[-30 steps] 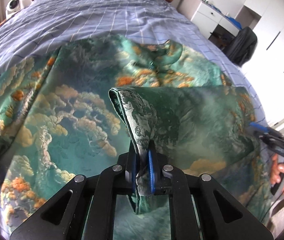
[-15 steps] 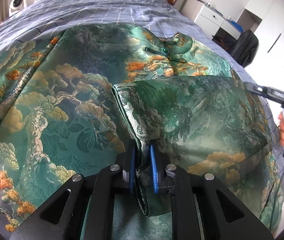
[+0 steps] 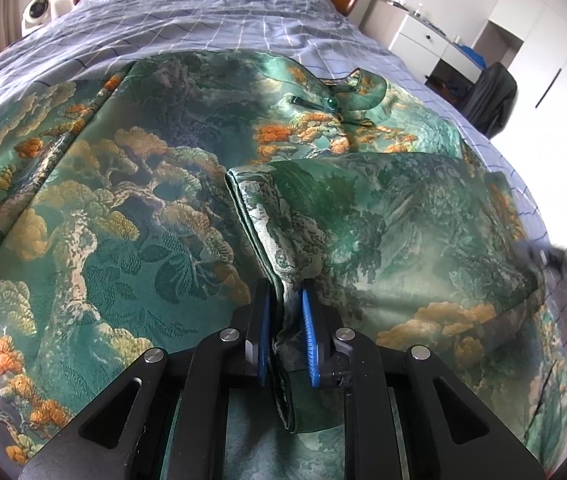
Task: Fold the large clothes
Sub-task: 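Grasp the other sleeve cuff with the left gripper and fold it across the front, then release the sleeve with the left gripper and lift away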
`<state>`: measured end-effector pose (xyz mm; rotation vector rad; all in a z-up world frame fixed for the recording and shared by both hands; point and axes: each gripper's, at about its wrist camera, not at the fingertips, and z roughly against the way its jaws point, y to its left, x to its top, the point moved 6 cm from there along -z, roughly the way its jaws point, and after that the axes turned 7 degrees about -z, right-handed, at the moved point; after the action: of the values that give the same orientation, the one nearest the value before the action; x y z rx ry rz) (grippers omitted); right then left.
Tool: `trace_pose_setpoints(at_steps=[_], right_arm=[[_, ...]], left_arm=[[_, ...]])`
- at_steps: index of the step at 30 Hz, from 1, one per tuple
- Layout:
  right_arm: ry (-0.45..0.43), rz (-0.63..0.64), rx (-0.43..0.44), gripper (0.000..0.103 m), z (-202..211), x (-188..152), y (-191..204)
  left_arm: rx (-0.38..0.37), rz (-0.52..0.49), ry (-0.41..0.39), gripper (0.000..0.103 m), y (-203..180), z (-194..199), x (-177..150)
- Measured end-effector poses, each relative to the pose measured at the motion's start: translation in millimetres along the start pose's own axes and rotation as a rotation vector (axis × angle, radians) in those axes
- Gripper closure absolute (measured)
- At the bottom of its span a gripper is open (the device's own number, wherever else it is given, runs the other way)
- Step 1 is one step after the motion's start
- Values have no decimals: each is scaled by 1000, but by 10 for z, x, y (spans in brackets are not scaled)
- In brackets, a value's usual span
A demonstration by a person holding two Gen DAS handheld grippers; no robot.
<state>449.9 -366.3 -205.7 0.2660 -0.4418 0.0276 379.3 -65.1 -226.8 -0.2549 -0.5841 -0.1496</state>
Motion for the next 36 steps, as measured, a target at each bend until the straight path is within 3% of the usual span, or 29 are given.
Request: trace_pose_setpoints(at_steps=[4, 9, 11, 13, 15, 17, 19, 23, 28, 32, 36], right_arm=[[35, 34, -30, 53, 116, -353, 102], [28, 37, -85, 53, -131, -408, 101], [15, 27, -103, 52, -134, -400, 121], [-7, 19, -119, 52, -70, -405, 125], [-66, 29, -156, 52, 122, -451, 166], [-105, 27, -183, 49, 341, -566, 233], [-128, 10, -174, 34, 520, -693, 296], [-180, -33, -102, 33, 927, -1064, 535], [-197, 17, -81, 33, 1122, -1531, 862], [-182, 52, -31, 33, 1190, -1809, 1161], [-172, 129, -18, 33, 1182, -1877, 1439]], left_arm=[[18, -12, 4, 87, -19, -12, 10], [44, -19, 7, 85, -44, -10, 42], [78, -15, -3, 77, -56, 104, 30], [110, -16, -14, 47, -58, 278, -23], [138, -31, -37, 28, -44, 524, -111], [142, -61, -54, 23, -18, 776, -230], [152, -83, -52, 20, 66, 998, -363], [220, -77, -52, 15, 398, 1404, -595], [321, 68, -104, 5, 1296, 1904, -843], [329, 357, -122, 5, 2297, 2043, -1125], [322, 662, -177, 6, 3200, 2073, -1434]])
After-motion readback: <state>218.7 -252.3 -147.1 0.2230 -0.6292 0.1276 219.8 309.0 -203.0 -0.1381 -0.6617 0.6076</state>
